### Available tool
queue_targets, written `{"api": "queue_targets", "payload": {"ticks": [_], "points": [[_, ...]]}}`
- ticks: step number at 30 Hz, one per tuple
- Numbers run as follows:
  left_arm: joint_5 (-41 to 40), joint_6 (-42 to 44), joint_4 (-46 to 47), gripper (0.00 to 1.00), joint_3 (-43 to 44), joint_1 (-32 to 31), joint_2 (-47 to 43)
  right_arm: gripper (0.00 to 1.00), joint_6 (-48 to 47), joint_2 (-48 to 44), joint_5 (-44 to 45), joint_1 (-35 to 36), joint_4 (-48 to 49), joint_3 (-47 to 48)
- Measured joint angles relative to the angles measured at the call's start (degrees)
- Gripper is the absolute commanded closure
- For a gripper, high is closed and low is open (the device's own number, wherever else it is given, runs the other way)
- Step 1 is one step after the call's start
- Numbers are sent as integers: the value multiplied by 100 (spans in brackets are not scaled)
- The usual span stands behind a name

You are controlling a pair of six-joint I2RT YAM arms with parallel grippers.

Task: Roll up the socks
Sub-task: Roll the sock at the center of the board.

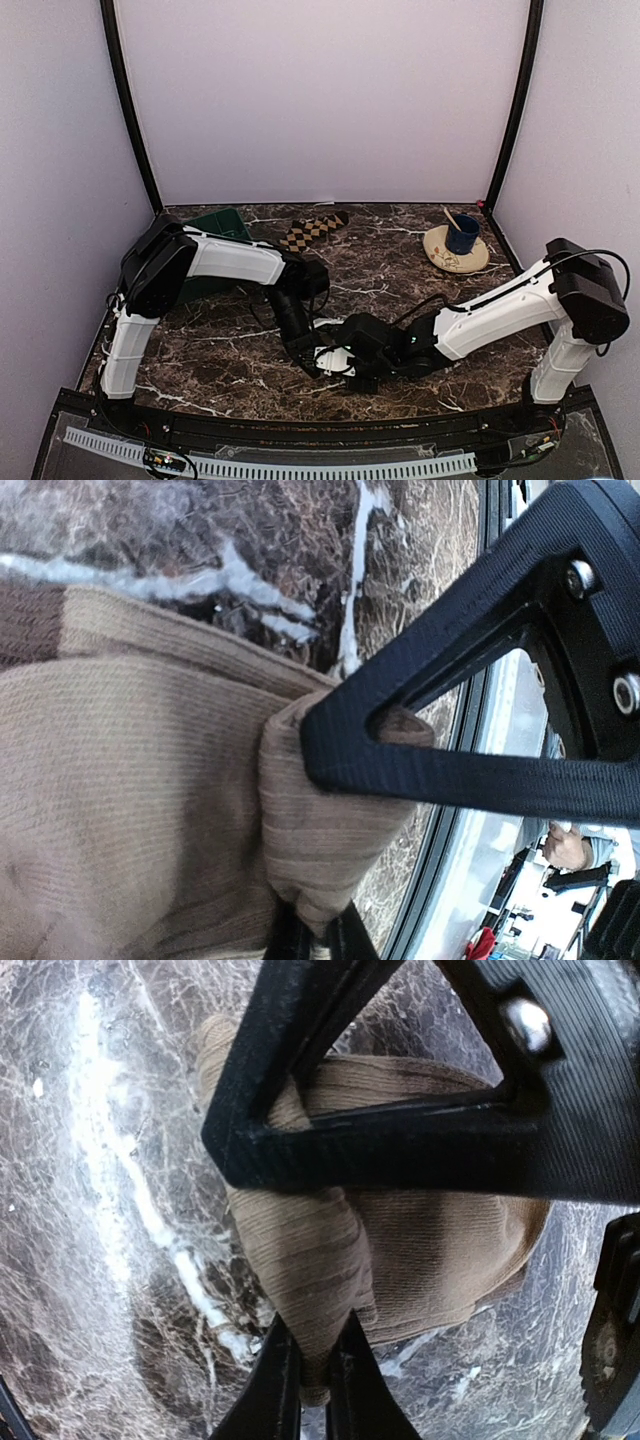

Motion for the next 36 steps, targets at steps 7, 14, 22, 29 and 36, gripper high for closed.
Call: {"api": "queue_targets", "payload": {"ticks": [7,14,22,29,36], "points": [[142,-245,76,81,-68,81,-28,100,254,-70,-70,0,286,-199],[466,-492,581,76,-446,271,-236,100,479,-111,-114,0,605,-387],[289,-769,1294,75,-660,544,-485,100,719,-160,-256,-72,892,-553],[-282,-1104,2076,75,-1091,673,-1106,100,1036,-234,-623,-273,1187,-758],[-654,-1373,2791,73,-1626,704,-1561,100,1421,-245,-1161,-570,1384,-861]]}}
